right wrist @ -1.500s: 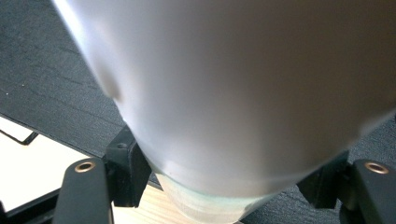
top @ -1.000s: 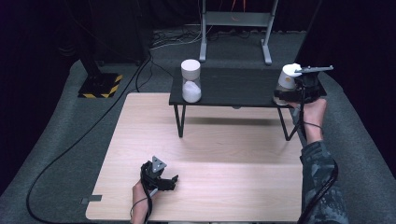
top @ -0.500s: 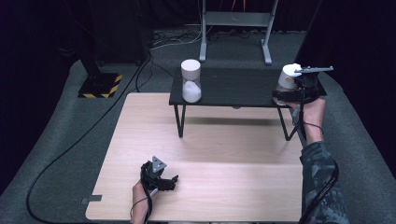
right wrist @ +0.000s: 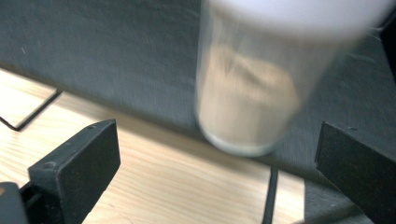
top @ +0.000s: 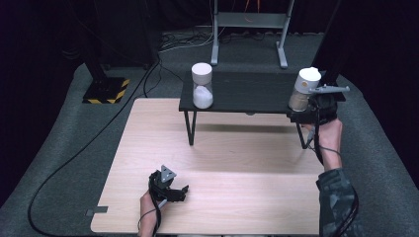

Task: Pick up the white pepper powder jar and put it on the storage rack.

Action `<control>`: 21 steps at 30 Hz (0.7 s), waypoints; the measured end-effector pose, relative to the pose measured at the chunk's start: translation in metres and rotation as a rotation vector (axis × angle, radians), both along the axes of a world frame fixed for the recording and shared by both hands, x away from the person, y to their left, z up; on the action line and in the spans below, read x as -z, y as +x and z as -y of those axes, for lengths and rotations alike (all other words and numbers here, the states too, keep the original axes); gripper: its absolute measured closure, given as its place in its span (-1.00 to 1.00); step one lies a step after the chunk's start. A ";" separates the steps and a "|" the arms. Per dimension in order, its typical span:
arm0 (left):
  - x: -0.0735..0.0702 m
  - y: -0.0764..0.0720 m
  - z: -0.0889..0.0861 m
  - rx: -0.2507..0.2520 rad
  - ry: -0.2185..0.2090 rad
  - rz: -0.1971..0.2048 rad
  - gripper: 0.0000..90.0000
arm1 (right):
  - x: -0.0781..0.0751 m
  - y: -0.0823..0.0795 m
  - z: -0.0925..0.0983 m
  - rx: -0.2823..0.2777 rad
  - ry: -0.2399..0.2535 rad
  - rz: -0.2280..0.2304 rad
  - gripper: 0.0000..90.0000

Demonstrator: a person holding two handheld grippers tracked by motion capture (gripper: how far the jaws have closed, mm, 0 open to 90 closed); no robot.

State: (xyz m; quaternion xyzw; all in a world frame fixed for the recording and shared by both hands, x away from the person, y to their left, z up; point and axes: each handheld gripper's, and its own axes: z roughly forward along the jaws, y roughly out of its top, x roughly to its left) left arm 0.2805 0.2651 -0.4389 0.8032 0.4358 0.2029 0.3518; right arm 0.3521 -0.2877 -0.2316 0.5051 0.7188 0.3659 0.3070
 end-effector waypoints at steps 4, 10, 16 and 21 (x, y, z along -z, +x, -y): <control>0.000 0.000 0.000 -0.001 0.001 0.001 -0.85 | 0.026 -0.021 0.002 -0.002 -0.001 0.003 -1.00; 0.000 0.000 0.001 -0.002 0.002 0.001 -0.85 | 0.085 -0.051 0.007 -0.023 0.004 -0.013 -1.00; 0.000 -0.001 0.001 -0.005 0.002 0.002 -0.86 | 0.142 -0.075 0.008 -0.067 0.029 -0.048 -1.00; 0.000 0.000 0.001 -0.005 0.003 0.002 -0.86 | 0.177 -0.081 0.007 -0.083 0.051 -0.092 -1.00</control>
